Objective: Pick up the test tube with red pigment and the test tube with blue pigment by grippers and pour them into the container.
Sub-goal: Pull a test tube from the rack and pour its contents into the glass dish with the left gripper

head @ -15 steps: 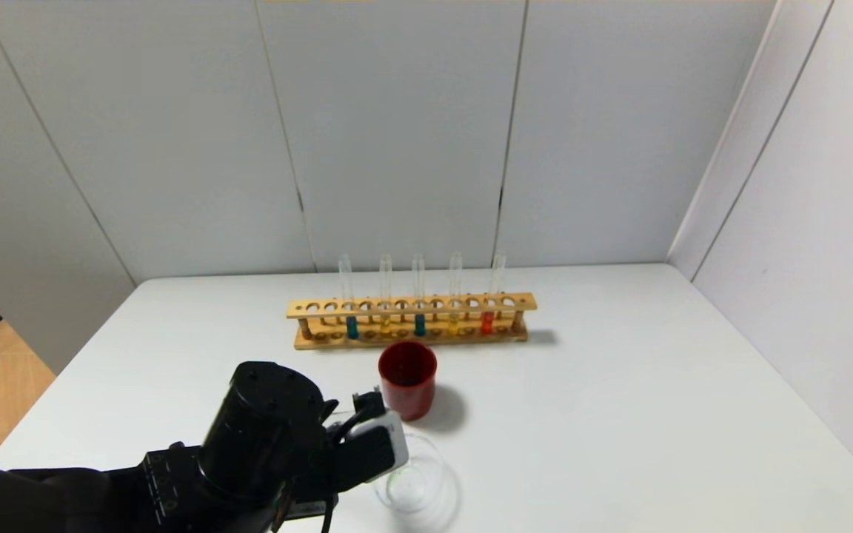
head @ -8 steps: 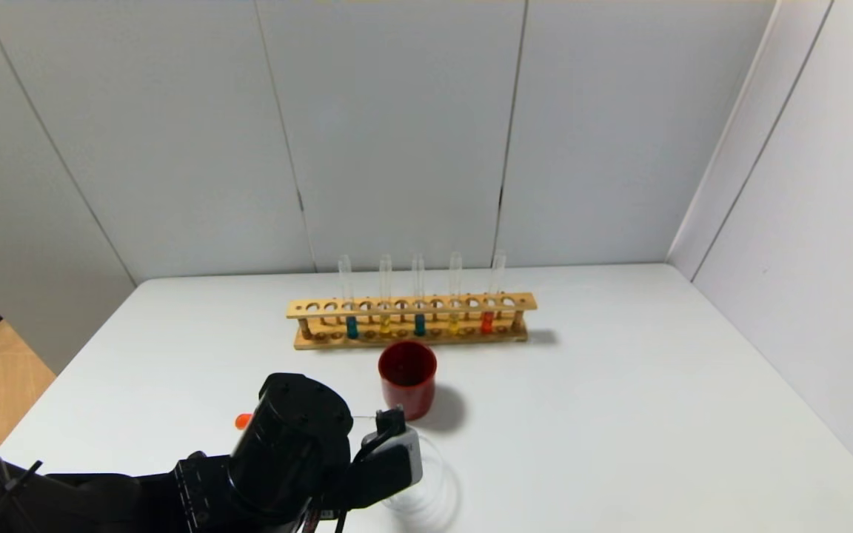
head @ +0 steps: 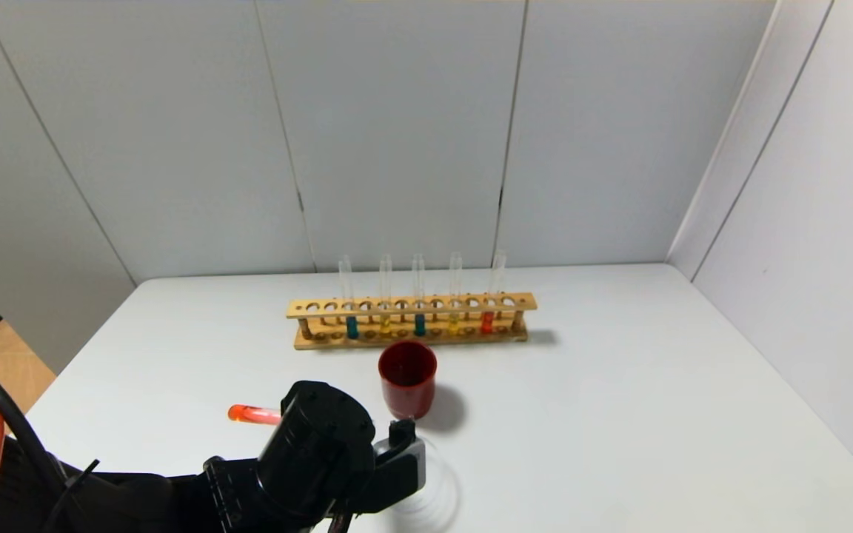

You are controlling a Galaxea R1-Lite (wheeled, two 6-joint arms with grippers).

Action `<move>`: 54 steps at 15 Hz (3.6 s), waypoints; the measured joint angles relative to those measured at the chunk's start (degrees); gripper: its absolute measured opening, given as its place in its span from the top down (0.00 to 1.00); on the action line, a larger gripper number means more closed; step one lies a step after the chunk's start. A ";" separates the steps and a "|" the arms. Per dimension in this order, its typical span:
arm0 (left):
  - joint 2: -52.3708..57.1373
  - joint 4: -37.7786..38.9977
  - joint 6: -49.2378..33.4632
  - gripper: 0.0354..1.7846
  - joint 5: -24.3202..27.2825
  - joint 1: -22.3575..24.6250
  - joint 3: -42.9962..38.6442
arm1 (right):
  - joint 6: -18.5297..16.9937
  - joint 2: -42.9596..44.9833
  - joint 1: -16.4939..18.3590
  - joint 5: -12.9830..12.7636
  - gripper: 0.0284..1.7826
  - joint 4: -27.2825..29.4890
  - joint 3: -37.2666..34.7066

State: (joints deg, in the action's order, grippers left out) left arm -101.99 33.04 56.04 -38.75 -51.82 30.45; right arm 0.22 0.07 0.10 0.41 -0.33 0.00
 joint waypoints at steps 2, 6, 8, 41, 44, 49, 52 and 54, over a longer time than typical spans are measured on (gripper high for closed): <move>-0.79 -0.02 0.13 0.84 -0.05 -0.55 0.68 | 0.00 0.00 0.00 0.00 0.02 0.02 0.00; -2.40 -0.02 0.40 0.84 -1.12 -2.63 1.33 | 0.02 0.00 0.00 0.00 0.02 0.02 0.00; -3.06 -0.02 0.43 0.84 -2.50 -3.27 1.29 | 0.02 0.00 0.00 0.02 0.02 0.02 0.00; -11.46 -0.24 9.06 0.84 -5.03 -3.33 6.29 | 0.00 0.00 0.00 0.00 0.02 0.02 0.00; -11.61 -0.73 9.84 0.84 -5.05 -3.13 7.39 | 0.02 0.00 0.00 0.00 0.02 0.00 0.00; -11.54 -4.38 10.61 0.84 -5.32 -3.06 7.55 | 0.00 0.00 0.00 0.00 0.02 0.00 0.00; -11.28 -5.62 11.26 0.84 -5.42 -3.02 7.41 | 0.00 0.00 0.00 0.00 0.02 0.02 0.00; -11.19 -5.95 12.07 0.84 -5.49 -3.02 7.78 | 0.02 0.00 0.00 0.00 0.02 0.00 0.00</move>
State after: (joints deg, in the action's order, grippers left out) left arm -113.18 27.09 68.11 -44.24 -54.85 38.23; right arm 0.24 0.07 0.10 0.41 -0.33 0.00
